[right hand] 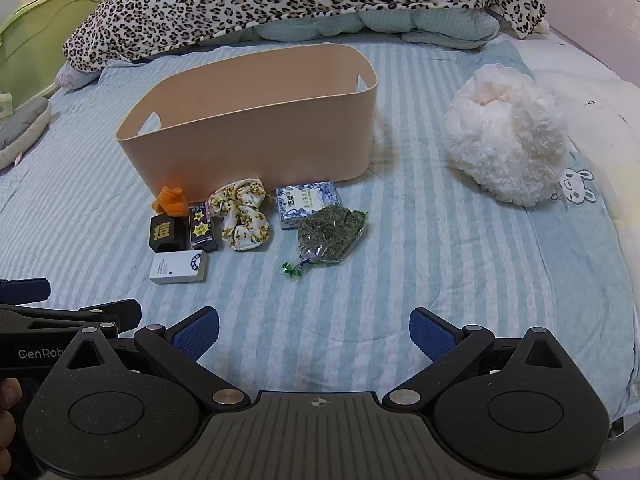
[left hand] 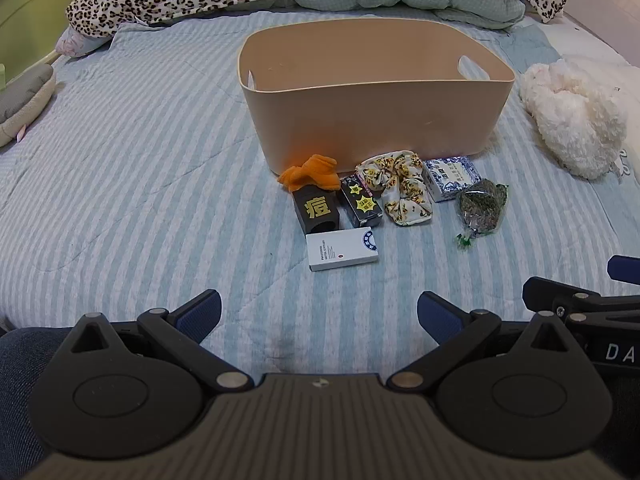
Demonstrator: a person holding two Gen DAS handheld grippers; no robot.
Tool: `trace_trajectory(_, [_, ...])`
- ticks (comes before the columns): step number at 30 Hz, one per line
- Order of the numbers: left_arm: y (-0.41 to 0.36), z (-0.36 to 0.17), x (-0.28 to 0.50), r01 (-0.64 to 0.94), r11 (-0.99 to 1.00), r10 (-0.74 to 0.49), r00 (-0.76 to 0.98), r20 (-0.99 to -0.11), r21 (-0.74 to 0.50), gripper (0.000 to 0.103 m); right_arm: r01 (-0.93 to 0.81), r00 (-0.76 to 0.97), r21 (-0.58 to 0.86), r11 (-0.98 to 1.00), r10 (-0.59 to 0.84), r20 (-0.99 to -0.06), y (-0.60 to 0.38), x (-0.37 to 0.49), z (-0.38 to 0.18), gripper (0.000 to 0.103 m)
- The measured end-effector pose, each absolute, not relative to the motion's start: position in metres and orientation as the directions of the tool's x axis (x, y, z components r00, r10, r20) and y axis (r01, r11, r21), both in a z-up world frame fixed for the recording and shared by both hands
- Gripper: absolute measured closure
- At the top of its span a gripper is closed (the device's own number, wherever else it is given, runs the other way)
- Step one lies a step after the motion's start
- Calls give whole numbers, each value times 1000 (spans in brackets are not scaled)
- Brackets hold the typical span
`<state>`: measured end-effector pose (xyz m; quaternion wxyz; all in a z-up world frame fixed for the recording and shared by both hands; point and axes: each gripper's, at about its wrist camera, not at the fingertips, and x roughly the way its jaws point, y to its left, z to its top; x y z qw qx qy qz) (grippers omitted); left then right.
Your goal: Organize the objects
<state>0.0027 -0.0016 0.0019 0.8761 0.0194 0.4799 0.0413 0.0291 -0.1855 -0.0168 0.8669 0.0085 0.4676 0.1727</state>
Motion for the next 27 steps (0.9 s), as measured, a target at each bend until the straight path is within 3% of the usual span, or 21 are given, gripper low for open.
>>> trace_trajectory(27, [0, 5, 6, -103, 991, 127, 550, -825, 84, 0, -305, 515, 165, 938, 308, -800, -184, 31, -11, 0])
